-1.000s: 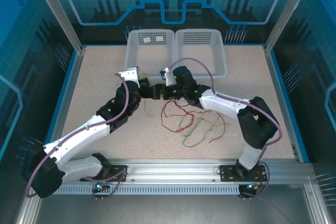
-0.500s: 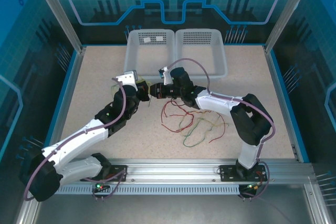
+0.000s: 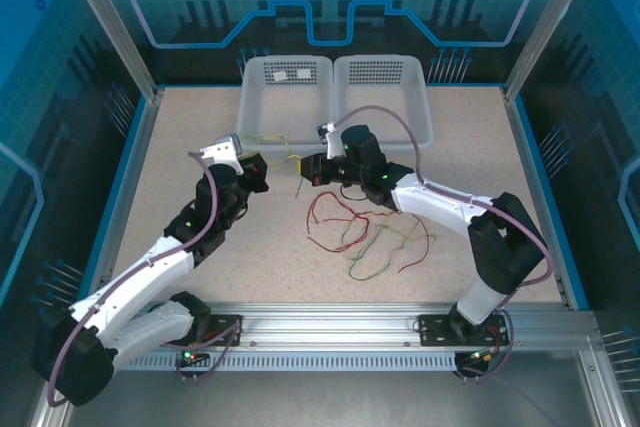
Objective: Untangle the cables
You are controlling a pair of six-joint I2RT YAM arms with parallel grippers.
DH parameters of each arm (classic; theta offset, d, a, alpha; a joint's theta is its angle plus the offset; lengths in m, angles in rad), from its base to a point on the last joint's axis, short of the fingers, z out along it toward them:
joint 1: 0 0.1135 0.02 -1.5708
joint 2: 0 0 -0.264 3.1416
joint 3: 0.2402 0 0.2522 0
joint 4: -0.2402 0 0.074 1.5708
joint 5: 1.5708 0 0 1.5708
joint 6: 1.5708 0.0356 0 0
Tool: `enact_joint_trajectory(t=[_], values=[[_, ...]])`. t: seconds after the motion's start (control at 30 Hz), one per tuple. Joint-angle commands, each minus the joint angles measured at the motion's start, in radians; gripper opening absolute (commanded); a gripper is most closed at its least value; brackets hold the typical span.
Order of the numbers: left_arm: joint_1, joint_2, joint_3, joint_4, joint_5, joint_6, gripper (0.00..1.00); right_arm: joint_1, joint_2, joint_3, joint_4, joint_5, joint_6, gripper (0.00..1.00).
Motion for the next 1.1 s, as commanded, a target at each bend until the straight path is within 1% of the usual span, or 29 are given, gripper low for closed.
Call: enact_joint_trajectory(t=[0.0,0.07,0.23,0.47,0.63,0.77,0.9,1.07], values=[[0.037,-0.041,-0.035,0.009,-0.011,0.049,0.00,-0.078,-0.068,-0.034,-0.073,0.090,-0.034,0.00],[0.047,-0.052,-0.053,0.010,-0.027,0.057,0.00,-0.100,-0.103,-0.049,-0.082,0.091,-0.037,0.00],[0.083,-0.061,-0.086,0.015,-0.024,0.050,0.00,-0.143,-0.163,-0.062,-0.121,0.075,-0.056,0.00],[0.128,-0.088,-0.107,-0.005,-0.045,0.059,0.00,-0.201,-0.239,-0.074,-0.156,0.018,-0.074,0.00],[0.166,-0.109,-0.111,-0.030,-0.060,0.067,0.00,-0.253,-0.289,-0.085,-0.194,0.032,-0.096,0.00],[0.189,-0.116,-0.113,-0.039,-0.053,0.087,0.00,-0.310,-0.314,-0.071,-0.262,0.027,-0.116,0.00],[0.201,-0.116,-0.112,-0.056,-0.073,0.114,0.00,-0.349,-0.337,-0.054,-0.324,0.035,-0.150,0.00],[0.237,-0.123,-0.111,-0.071,-0.084,0.116,0.00,-0.380,-0.329,0.023,-0.479,0.071,-0.247,0.00]])
